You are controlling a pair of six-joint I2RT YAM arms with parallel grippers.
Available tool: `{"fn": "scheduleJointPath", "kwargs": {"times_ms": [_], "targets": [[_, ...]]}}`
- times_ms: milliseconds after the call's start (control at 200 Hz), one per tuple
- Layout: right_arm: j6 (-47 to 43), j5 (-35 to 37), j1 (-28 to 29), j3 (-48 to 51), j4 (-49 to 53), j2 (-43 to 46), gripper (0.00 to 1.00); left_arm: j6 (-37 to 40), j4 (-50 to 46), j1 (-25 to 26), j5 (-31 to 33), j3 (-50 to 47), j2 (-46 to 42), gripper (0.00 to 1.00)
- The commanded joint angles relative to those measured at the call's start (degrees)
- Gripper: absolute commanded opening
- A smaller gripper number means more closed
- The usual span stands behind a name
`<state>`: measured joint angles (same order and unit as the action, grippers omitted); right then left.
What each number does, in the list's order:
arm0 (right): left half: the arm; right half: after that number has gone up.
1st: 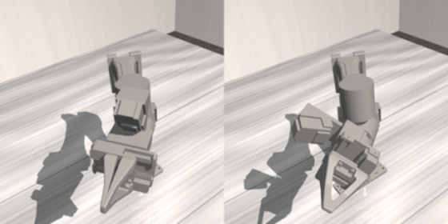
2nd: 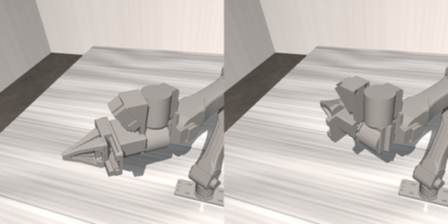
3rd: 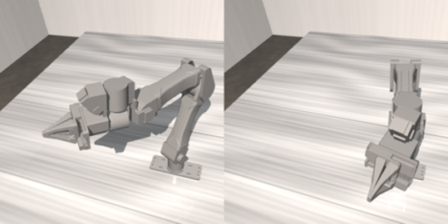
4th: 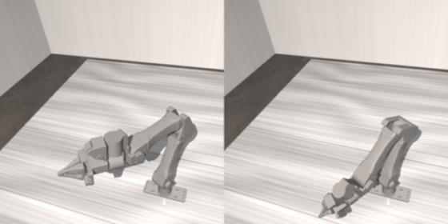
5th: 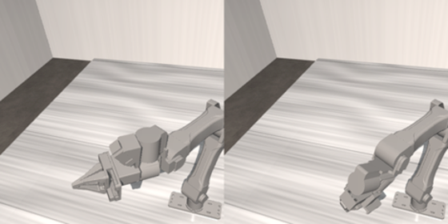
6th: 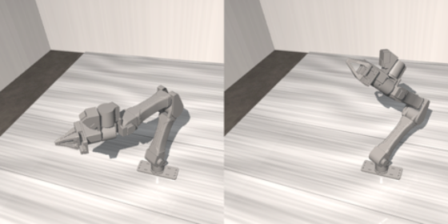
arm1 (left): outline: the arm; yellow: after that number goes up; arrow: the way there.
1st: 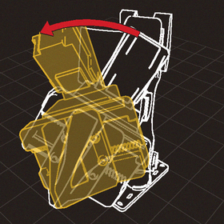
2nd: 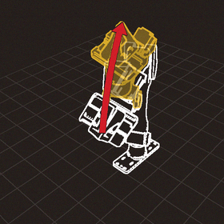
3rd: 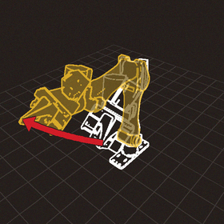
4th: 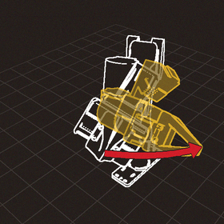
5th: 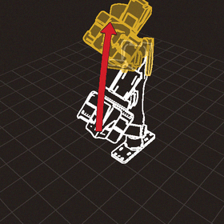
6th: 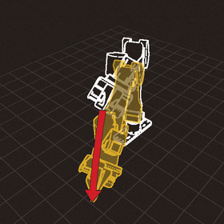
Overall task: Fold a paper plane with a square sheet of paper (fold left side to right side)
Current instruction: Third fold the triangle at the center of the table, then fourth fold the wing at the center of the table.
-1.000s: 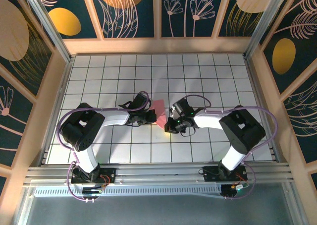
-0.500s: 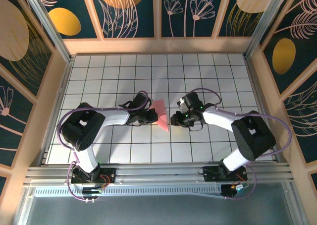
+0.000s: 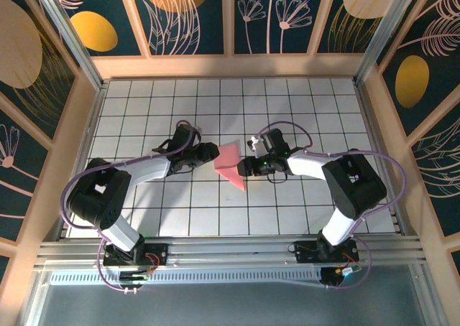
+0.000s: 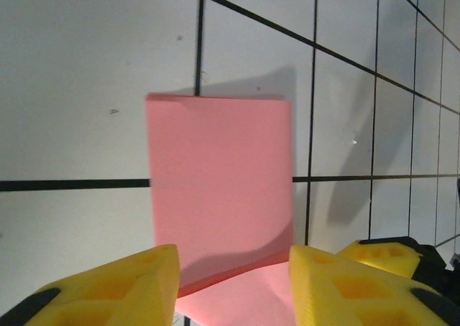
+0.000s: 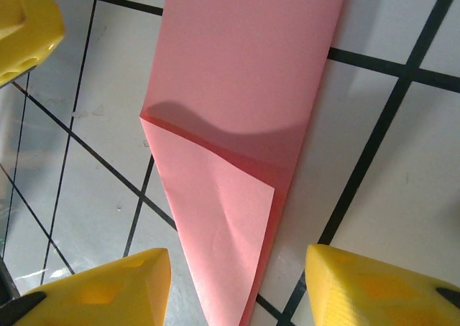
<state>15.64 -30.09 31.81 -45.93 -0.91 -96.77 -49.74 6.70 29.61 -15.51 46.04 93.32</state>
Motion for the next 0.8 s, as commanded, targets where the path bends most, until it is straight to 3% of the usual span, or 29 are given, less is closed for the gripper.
{"fn": "scheduleJointPath", "kwargs": {"times_ms": [0, 430, 601, 796], "targets": [[-1.42, -2.46, -0.17, -0.74, -5.05, -1.5, 0.52, -2.03, 2.28, -0.73, -0.11, -2.33, -1.43, 0.46], [-0.79, -4.7, -0.17, -1.22, -7.95, -4.92, 0.4, -3.86, 4.29, -1.3, -1.19, -3.64, -0.86, 0.48], [-1.11, -4.02, -0.17, -1.52, -6.87, -3.67, 0.25, -4.43, 4.98, -1.3, -1.61, -4.0, -0.77, 0.51], [-1.66, -3.14, -1.97, -1.1, -5.72, -0.99, 0.0, -5.96, 7.7, -2.15, -3.24, -4.43, -0.51, 0.57]]}}
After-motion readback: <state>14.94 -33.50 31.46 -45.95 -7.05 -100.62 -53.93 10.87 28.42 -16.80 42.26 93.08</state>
